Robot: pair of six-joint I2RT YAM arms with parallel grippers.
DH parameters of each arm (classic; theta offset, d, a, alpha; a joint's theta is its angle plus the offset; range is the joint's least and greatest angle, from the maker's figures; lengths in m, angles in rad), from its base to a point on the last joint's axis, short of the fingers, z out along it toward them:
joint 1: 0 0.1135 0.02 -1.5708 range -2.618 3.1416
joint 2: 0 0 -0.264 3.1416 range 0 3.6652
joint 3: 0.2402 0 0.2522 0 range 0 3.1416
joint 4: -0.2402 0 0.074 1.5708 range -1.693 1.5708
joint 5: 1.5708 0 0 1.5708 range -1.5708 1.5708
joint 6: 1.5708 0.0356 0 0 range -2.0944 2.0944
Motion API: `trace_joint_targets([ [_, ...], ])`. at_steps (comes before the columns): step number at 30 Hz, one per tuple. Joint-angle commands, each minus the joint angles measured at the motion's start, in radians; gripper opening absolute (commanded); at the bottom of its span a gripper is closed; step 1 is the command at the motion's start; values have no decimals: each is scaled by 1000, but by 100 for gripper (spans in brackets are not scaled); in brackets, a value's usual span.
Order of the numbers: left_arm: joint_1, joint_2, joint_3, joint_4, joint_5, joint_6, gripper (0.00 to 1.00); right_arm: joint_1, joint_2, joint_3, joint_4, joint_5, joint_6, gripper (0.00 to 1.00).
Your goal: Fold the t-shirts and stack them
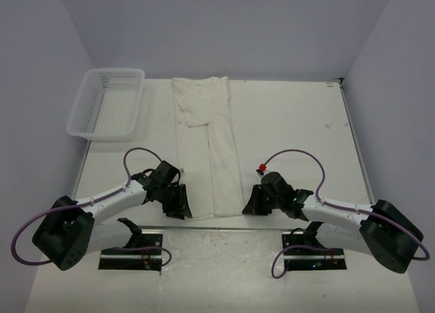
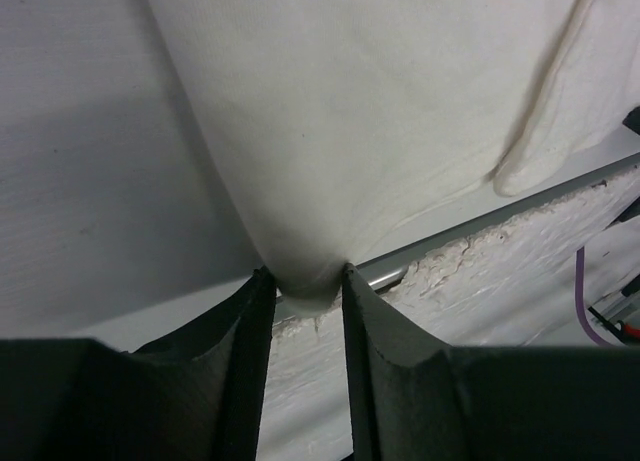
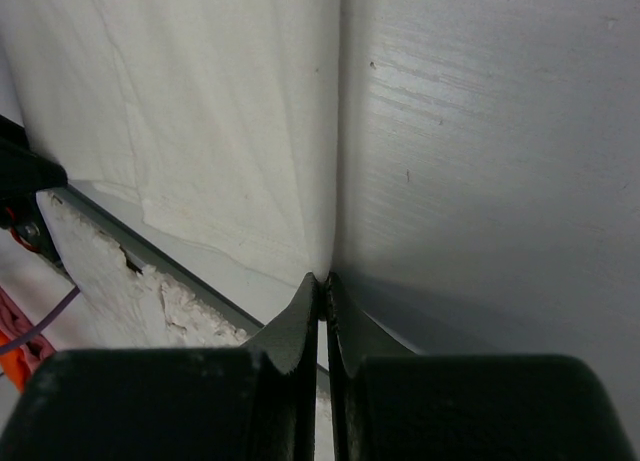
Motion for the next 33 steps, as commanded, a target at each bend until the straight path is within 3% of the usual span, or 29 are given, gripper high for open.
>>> trace_joint_targets([
  [1, -6, -1, -16, 35, 17, -16, 33, 13, -6, 4, 13, 21, 15, 0],
  [4, -6, 2, -28, 40, 8, -21, 26, 14, -4, 6, 18, 24, 13, 0],
  [9, -6, -9, -44, 53, 12, -27, 25, 22, 8, 9, 18, 19, 13, 0],
  [10, -6, -13, -50, 52, 9, -23, 20, 23, 8, 9, 19, 21, 13, 0],
  [11, -6, -18, -51, 50, 8, -24, 0, 23, 10, 11, 19, 21, 13, 0],
  [17, -6, -110, -71, -23, 8, -49, 0, 42, -1, 23, -8, 38, 6, 0],
  [26, -6, -311, -41, -219, -11, -64, 0, 181, -136, 104, -260, 186, 27, 0],
  [33, -6, -392, -64, -232, 0, -90, 0, 194, -191, 213, -427, 242, -13, 0],
])
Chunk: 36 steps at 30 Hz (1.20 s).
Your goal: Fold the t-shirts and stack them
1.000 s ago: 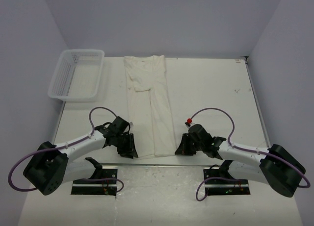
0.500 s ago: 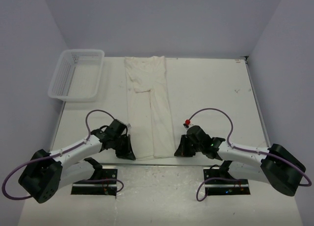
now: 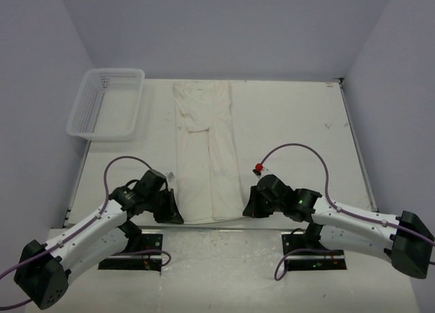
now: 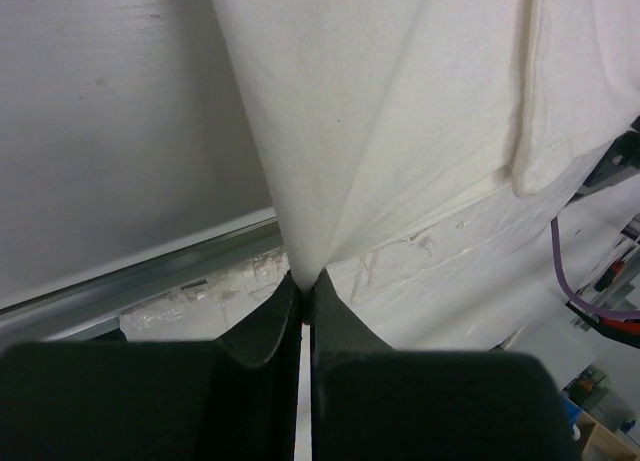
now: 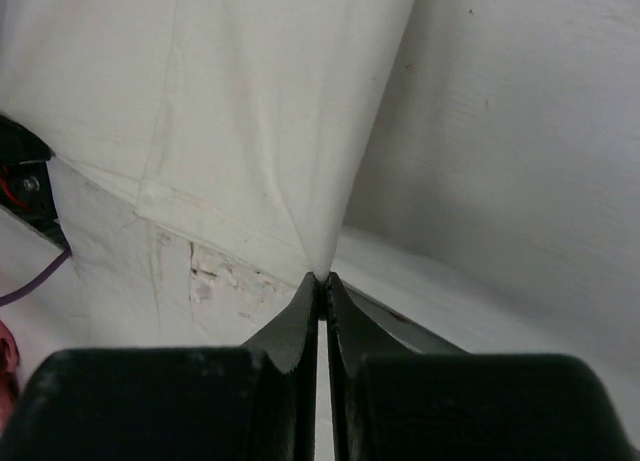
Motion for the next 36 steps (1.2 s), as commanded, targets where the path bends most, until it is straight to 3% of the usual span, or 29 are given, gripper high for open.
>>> trace_joint_targets([
  [1, -4, 2, 17, -31, -2, -27, 0, 6, 15, 123, -123, 88, -27, 0],
  [6, 25, 158, 151, 75, -31, 33, 0, -43, 180, 304, -162, 120, -144, 0],
  [12, 267, 402, 408, 141, -11, 230, 0, -256, 432, 580, -163, 62, -331, 0],
  [17, 313, 640, 690, 115, -54, 321, 0, -400, 648, 797, -200, -36, -455, 0],
  [20, 318, 787, 773, 134, -55, 317, 0, -448, 779, 947, -243, -67, -498, 0],
  [29, 361, 952, 941, 107, -124, 347, 0, -538, 1049, 1275, -334, -176, -582, 0],
  [36, 422, 993, 953, 121, -115, 350, 0, -569, 1133, 1363, -364, -203, -605, 0],
])
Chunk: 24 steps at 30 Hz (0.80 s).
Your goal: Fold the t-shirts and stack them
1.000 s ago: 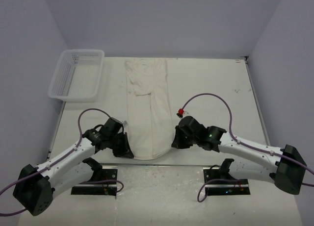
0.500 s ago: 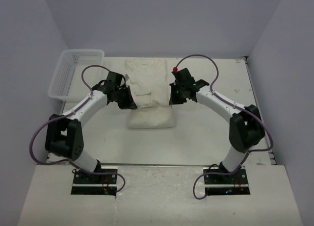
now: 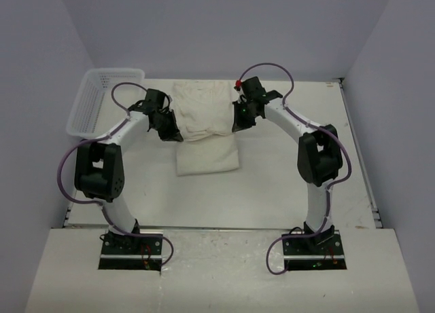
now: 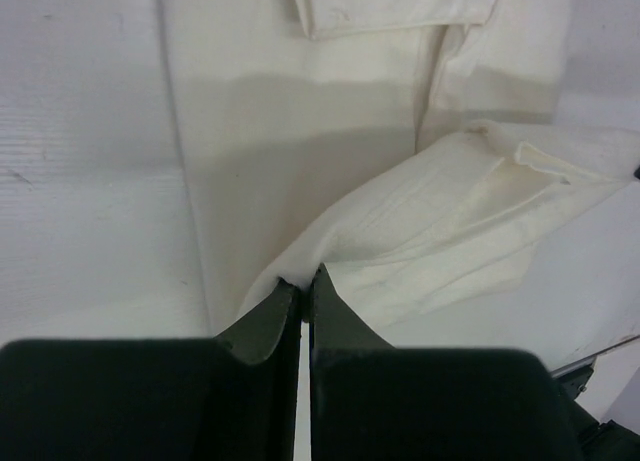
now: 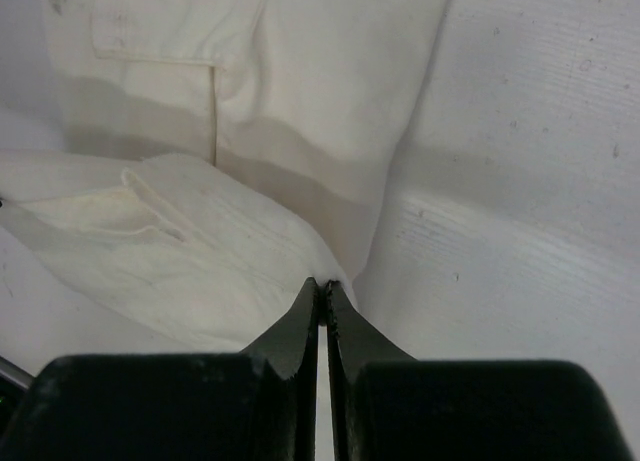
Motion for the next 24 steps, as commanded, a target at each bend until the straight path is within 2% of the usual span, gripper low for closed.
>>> trace_joint_targets([
  [1, 30, 15, 31, 16, -7, 26, 0, -15, 26, 72, -40, -52, -40, 0],
  [14, 43, 153, 97, 30, 29, 25, 0, -32, 199, 221, -72, -94, -46, 0],
  [20, 44, 174, 163, 67, -51, 11, 0, -50, 288, 385, -115, -59, -71, 0],
  [21, 44, 182, 216, 58, -77, 23, 4, -55, 322, 413, -127, -51, -74, 0],
  [22, 40, 192, 246, 48, -121, 31, 13, -58, 339, 454, -139, -39, -83, 11],
  [23, 37, 193, 298, 41, -245, 48, 18, -70, 366, 530, -152, 19, -89, 30],
  [24, 37, 191, 326, 39, -284, 55, 18, -76, 379, 572, -165, 41, -95, 30],
])
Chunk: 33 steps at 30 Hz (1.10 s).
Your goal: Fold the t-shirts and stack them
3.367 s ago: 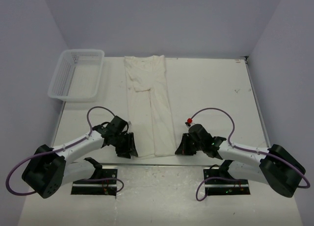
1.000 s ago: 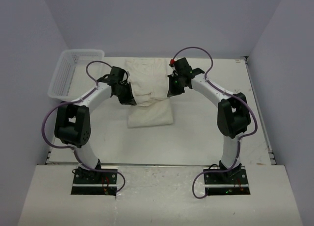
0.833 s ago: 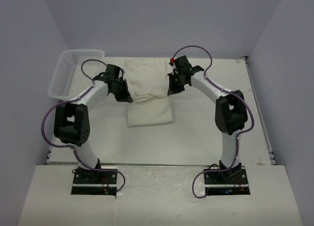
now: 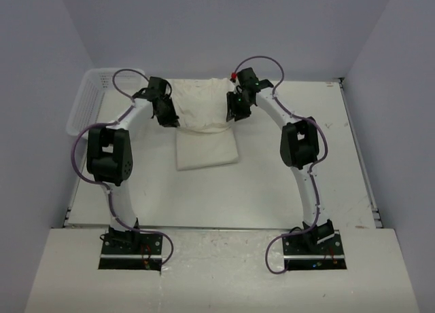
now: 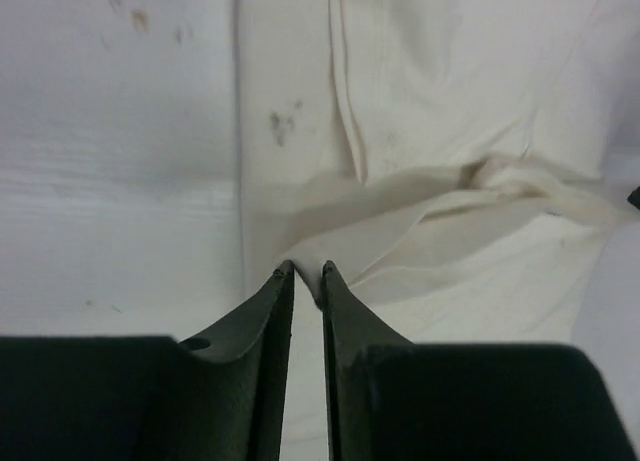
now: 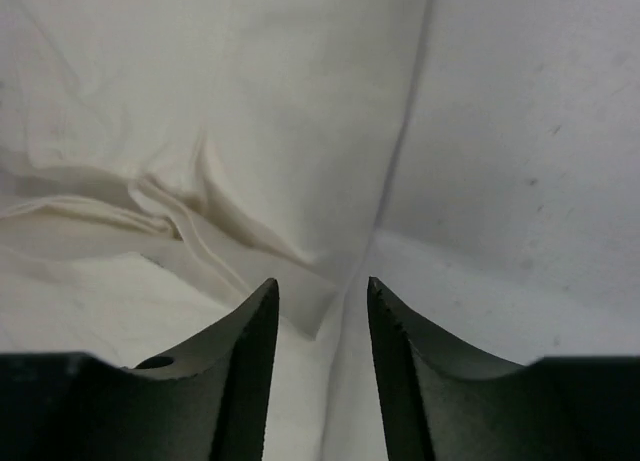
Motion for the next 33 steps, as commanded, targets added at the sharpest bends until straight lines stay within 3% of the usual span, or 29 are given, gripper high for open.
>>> trace_joint_targets([
  [1, 2, -15, 154, 18, -237, 60, 18, -40, 32, 233, -45, 98, -39, 46],
  [3, -17, -74, 188, 7, -342, 89, 18, -60, 11, 247, -47, 138, -51, 54],
  [4, -64, -104, 179, 24, -386, 105, 22, -61, -48, 200, -42, 148, -56, 63],
  [5, -95, -133, 144, 38, -444, 117, 25, -61, -87, 159, -37, 159, -53, 64],
  [7, -141, -167, 116, 61, -350, 137, 33, -58, -232, -36, -13, 116, -36, 65],
  [8, -141, -159, 78, 78, -112, 113, 32, -57, -288, -131, 62, 83, 2, 65],
  [9, -134, -123, 59, 98, 21, 98, 22, -55, -340, -215, 102, -12, 17, 52],
  [11, -143, -72, 10, 179, 295, 52, 0, -45, -452, -427, 210, -83, 63, 0],
  [12, -158, -32, -5, 255, 356, 38, 0, -43, -475, -523, 238, -139, 82, 0],
  [15, -173, 28, -48, 377, 526, -25, 0, -18, -497, -598, 295, -239, 106, 0],
  [17, -173, 25, -85, 400, 486, -45, 0, 18, -465, -606, 233, -209, 70, 0],
  [18, -173, 1, -98, 332, 427, -33, 0, 29, -457, -610, 208, -124, 60, 8],
  [21, -173, -96, -133, 183, 130, 33, 8, 70, -497, -717, 215, -24, 59, 53],
  [23, -173, -203, -214, 153, 27, 65, 12, 77, -526, -777, 274, -51, 70, 57],
  [25, -173, -265, -268, 176, 11, 77, 16, 81, -566, -858, 320, -57, 71, 55],
  [26, -173, -285, -300, 174, 26, 97, 17, 83, -569, -874, 341, -59, 83, 49],
  [27, -175, -312, -312, 174, 40, 102, 17, 81, -575, -900, 354, -69, 88, 23],
  [28, -175, -320, -323, 184, 51, 102, 17, 81, -576, -911, 367, -83, 99, 8],
  [29, -175, -328, -340, 187, 68, 97, 17, 84, -577, -917, 383, -88, 118, 0],
  [33, -175, -322, -349, 185, 79, 110, 16, 115, -581, -935, 391, -70, 123, 0],
])
